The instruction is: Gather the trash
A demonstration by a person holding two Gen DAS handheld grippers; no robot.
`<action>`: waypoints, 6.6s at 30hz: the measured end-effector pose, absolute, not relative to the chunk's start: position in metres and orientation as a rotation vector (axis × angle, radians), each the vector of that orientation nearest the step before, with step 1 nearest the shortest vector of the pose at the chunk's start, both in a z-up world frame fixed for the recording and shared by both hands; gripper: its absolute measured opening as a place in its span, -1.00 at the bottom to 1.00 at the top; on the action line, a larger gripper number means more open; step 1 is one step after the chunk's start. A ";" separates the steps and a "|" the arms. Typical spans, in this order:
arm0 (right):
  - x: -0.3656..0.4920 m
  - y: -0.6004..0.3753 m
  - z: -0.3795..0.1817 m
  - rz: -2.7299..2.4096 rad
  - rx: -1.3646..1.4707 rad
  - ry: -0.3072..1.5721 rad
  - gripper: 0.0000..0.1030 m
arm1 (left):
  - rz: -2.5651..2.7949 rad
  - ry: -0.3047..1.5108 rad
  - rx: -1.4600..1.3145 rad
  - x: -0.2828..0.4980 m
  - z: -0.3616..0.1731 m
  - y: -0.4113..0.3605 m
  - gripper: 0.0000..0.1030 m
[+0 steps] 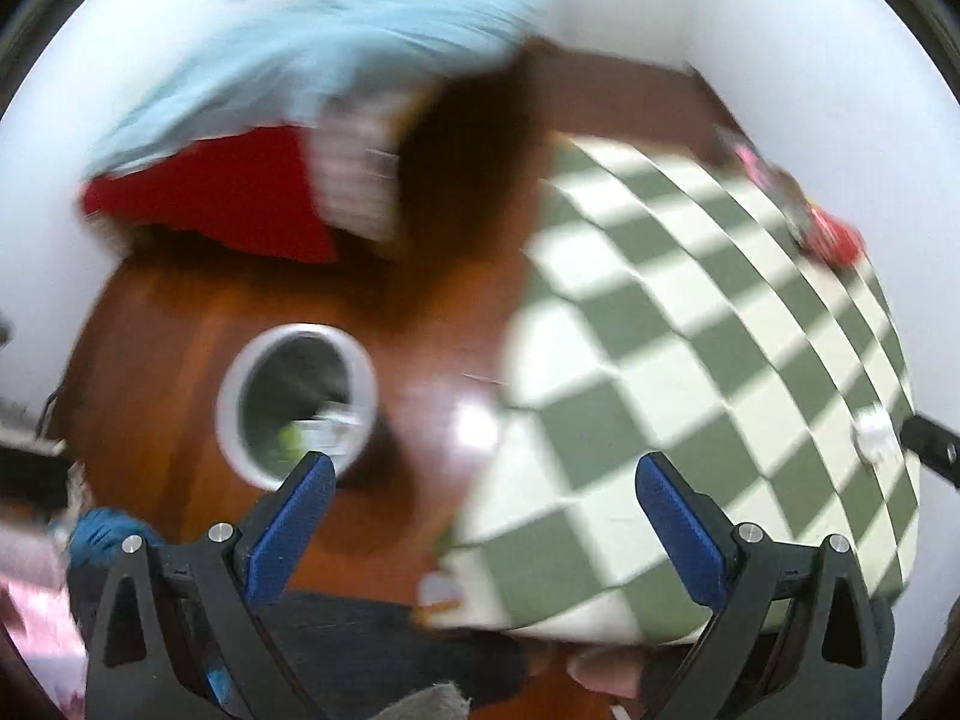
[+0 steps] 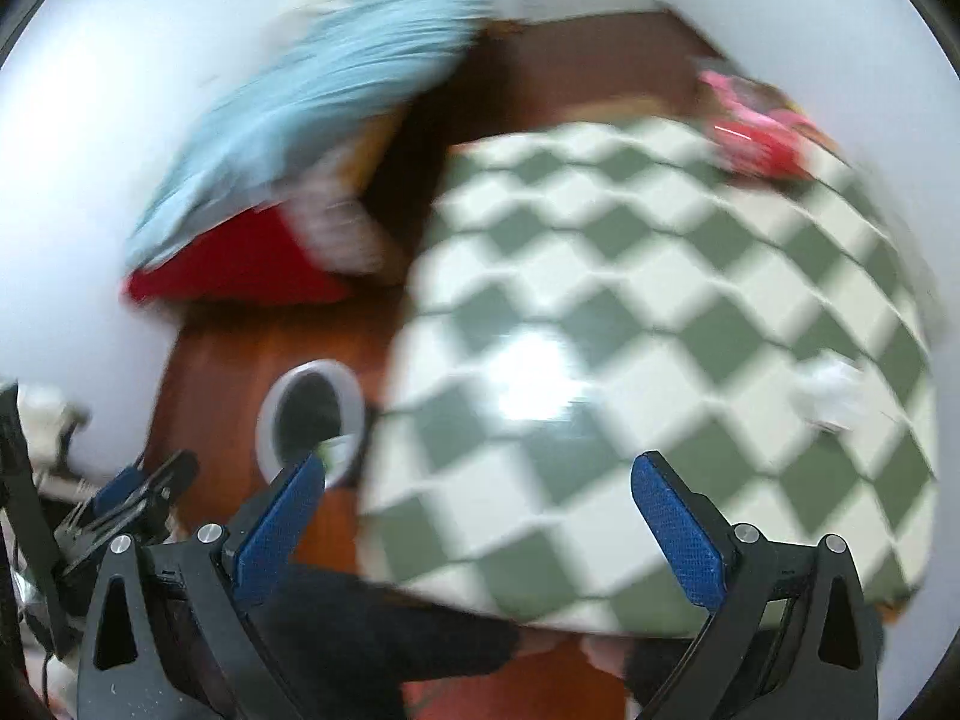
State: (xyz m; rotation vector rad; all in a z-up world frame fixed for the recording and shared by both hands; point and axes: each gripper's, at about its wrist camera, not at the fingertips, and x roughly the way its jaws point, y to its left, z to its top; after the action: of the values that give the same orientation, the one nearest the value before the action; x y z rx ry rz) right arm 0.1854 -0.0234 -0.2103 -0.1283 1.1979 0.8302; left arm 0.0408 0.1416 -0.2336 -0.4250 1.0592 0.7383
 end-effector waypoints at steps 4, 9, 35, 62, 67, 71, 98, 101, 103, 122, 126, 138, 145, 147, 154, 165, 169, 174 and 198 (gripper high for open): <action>0.263 -0.091 -0.248 0.636 -0.089 1.247 0.47 | 0.606 1.174 -0.401 0.113 -0.281 0.110 1.00; 0.330 -0.131 -0.292 0.525 -0.077 1.298 0.32 | 0.522 1.267 -0.317 0.176 -0.322 0.080 1.00; 0.541 -0.127 -0.310 0.465 0.033 1.303 -0.71 | 0.060 1.214 0.656 0.478 -0.279 0.009 0.99; 0.563 -0.140 -0.329 0.454 0.084 1.331 -0.71 | -0.002 1.342 0.421 0.466 -0.287 0.029 0.40; 0.523 -0.134 -0.316 0.485 0.109 1.298 -0.71 | 0.135 1.321 0.078 0.409 -0.275 0.058 0.40; 0.485 -0.123 -0.311 0.513 0.085 1.284 -0.71 | 0.246 1.255 -0.074 0.354 -0.263 0.070 0.40; 0.228 0.004 -0.173 0.889 -0.049 1.084 -0.71 | 0.570 0.839 -0.482 0.041 -0.116 0.185 0.40; 0.189 0.040 -0.163 0.966 -0.066 1.080 -0.71 | 0.612 0.809 -0.507 0.001 -0.109 0.212 0.40; 0.164 0.064 -0.161 1.013 -0.085 1.084 -0.71 | 0.648 0.797 -0.525 -0.026 -0.109 0.231 0.40; 0.005 0.332 -0.332 1.231 -0.467 1.379 -0.72 | 0.717 0.976 -1.050 -0.151 -0.307 0.448 0.41; 0.003 0.367 -0.379 1.211 -0.534 1.450 -0.72 | 0.688 1.025 -1.164 -0.144 -0.355 0.486 0.48; -0.011 0.429 -0.468 1.243 -0.659 1.614 -0.62 | 0.905 1.050 -1.129 -0.190 -0.374 0.487 0.99; -0.017 0.420 -0.459 1.238 -0.692 1.563 0.90 | 1.092 1.051 -0.961 -0.218 -0.340 0.440 0.99; -0.017 0.412 -0.444 1.219 -0.727 1.503 0.95 | 1.103 1.034 -0.938 -0.223 -0.325 0.424 0.99; -0.020 0.364 -0.367 1.196 -0.770 1.311 0.97 | 1.107 0.968 -0.867 -0.228 -0.264 0.372 0.99; -0.031 0.266 -0.257 1.261 -0.679 1.214 0.98 | 1.051 0.907 -0.775 -0.236 -0.187 0.294 0.99; -0.034 0.238 -0.218 1.304 -0.643 1.187 0.98 | 1.022 0.853 -0.763 -0.242 -0.152 0.268 0.99; -0.039 0.201 -0.158 1.388 -0.592 1.135 1.00 | 0.988 0.784 -0.743 -0.250 -0.110 0.242 0.99; -0.072 0.127 -0.027 1.589 -0.484 1.084 1.00 | 0.889 0.642 -0.712 -0.275 -0.026 0.186 0.99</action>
State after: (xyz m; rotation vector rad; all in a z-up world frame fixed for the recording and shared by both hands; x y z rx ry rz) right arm -0.0718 0.1268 -0.0274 -0.4840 1.0835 1.5889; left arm -0.2749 0.1861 -0.0259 -0.7119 0.6424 0.8887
